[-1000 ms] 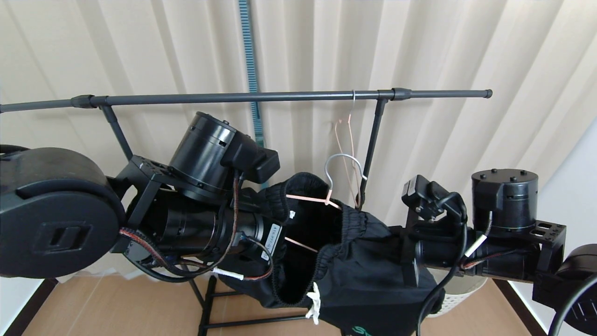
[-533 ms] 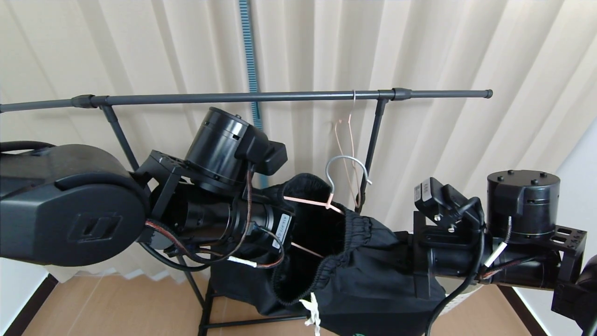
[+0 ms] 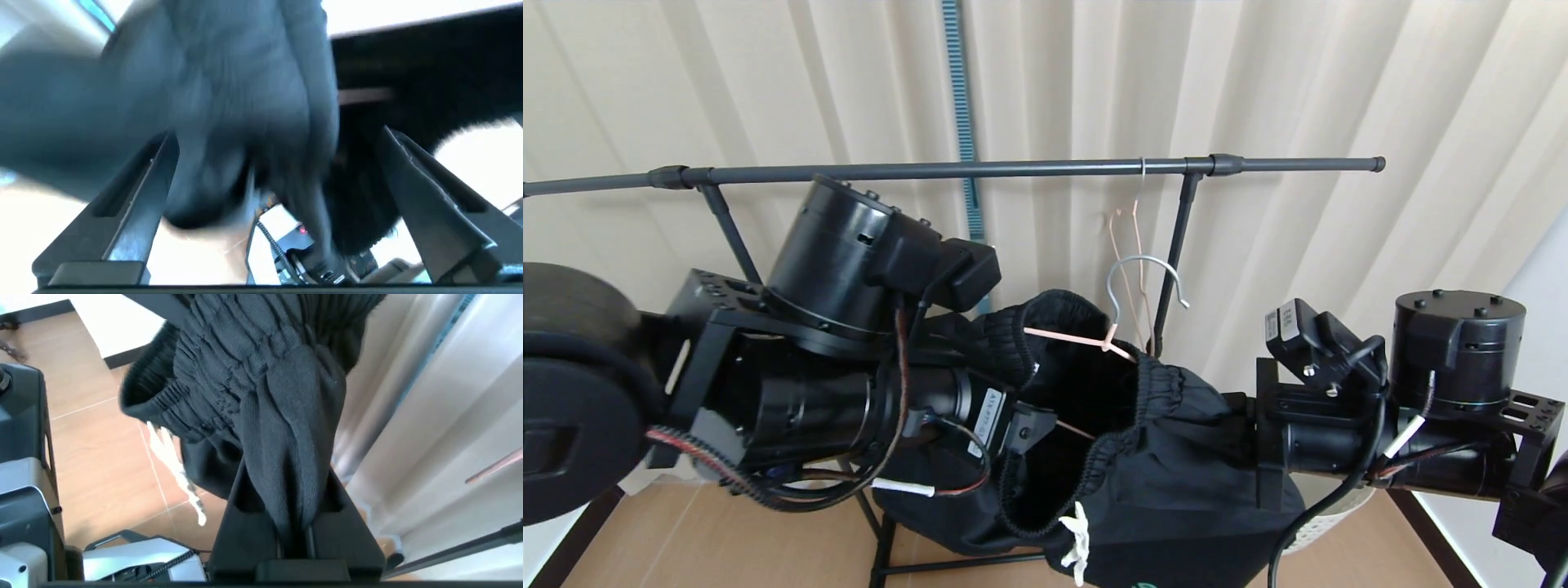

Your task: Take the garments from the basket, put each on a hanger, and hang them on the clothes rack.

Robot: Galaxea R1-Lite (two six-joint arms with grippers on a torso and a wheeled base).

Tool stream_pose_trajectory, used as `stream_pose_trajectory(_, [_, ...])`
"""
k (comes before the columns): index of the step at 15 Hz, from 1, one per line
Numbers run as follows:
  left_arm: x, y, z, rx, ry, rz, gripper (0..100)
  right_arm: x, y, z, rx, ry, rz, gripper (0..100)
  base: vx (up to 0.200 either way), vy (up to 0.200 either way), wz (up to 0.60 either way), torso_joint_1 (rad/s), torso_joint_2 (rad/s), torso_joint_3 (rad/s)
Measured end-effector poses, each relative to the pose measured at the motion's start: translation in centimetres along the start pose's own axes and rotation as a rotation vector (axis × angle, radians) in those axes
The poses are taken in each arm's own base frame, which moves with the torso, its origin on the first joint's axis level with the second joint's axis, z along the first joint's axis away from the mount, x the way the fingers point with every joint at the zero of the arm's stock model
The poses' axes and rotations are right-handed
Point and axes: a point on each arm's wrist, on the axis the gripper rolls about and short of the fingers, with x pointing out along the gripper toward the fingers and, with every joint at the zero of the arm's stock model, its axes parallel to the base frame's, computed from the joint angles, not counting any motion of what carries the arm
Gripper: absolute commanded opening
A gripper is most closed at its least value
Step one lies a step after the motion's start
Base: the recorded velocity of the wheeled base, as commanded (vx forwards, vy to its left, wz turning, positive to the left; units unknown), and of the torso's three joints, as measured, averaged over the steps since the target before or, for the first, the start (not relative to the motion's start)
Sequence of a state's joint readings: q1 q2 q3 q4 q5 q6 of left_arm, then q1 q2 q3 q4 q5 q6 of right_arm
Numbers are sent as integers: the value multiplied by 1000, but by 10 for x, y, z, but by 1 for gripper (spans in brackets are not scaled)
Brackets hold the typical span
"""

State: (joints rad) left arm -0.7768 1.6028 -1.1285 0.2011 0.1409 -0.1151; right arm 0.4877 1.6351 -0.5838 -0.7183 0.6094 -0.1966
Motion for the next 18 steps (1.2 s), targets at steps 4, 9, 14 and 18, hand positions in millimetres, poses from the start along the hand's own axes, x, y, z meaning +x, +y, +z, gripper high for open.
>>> stream_pose_trajectory(4, [-35, 7, -17, 79, -37, -6, 100, -4, -9, -4, 7, 0, 12, 0, 0, 0, 0, 0, 0, 0])
stream_pose_trajectory(9, [-52, 53, -17, 273, -194, -22, 100, -2, -8, -22, -107, 34, 80, 0, 0, 0, 0, 0, 0, 0])
stream_pose_trajectory(14, [-19, 81, -31, 634, -300, -249, 100, -2, -6, -28, -110, 39, 127, 0, 0, 0, 0, 0, 0, 0])
stream_pose_trajectory(18, [9, 73, -38, 687, -250, -342, 100, -5, -2, -28, -111, 37, 136, 0, 0, 0, 0, 0, 0, 0])
